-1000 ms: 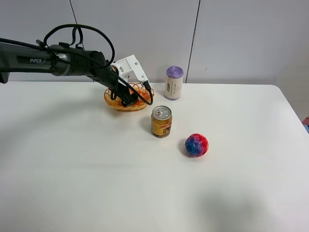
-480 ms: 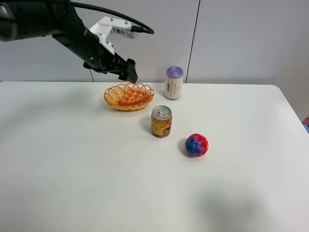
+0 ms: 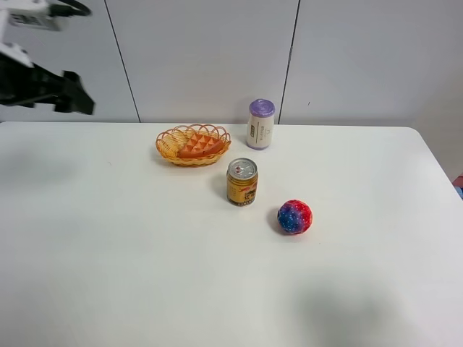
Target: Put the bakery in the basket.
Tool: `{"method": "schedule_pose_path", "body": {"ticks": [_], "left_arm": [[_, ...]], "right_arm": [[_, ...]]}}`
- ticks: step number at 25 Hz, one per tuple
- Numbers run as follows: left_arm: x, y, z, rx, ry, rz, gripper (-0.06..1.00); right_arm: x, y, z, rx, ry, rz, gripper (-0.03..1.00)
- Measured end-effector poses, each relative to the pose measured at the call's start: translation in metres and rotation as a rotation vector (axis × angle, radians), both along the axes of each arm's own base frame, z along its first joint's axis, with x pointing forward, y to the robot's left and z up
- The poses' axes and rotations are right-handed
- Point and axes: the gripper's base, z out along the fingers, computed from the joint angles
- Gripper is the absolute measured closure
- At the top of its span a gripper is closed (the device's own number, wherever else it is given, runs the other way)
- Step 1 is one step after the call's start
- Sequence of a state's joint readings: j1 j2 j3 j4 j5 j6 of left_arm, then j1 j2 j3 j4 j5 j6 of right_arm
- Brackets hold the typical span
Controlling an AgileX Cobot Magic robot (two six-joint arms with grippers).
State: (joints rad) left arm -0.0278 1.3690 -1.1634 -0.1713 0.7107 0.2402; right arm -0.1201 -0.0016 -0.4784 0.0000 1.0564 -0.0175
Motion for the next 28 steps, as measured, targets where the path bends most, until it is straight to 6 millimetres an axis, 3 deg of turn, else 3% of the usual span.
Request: {"method": "schedule_pose_path", "body": {"ticks": [4,6,12,18,22,25,28], "left_arm": [[-0.048,0.04,0.031,0.073,0.018,0.144,-0.04],[-0.073,0.046,0.043,0.082,0.03,0.179,-0.04],[-0.151,0.041,0.075,0.083,-0.008,0.221,-0.04],[-0.231,0.025,0.099,0.073,-0.221,0.245,-0.05],[-0.269,0.018,0.095,0.077,-0.326,0.248,-0.05],[-0.293,0.014,0.08,0.079,-0.389,0.249,-0.05],[-0.304,0.012,0.061,0.082,-0.437,0.252,-0.05]], "right_arm": [[0.0,0.0,0.0,0.0,0.0,0.0,-0.02],[0.0,0.0,0.0,0.0,0.0,0.0,-0.02],[0.0,0.0,0.0,0.0,0.0,0.0,-0.02],[0.0,0.0,0.0,0.0,0.0,0.0,-0.02],[0.0,0.0,0.0,0.0,0.0,0.0,-0.02],[0.0,0.0,0.0,0.0,0.0,0.0,-0.02],[0.0,0.0,0.0,0.0,0.0,0.0,-0.02]]}}
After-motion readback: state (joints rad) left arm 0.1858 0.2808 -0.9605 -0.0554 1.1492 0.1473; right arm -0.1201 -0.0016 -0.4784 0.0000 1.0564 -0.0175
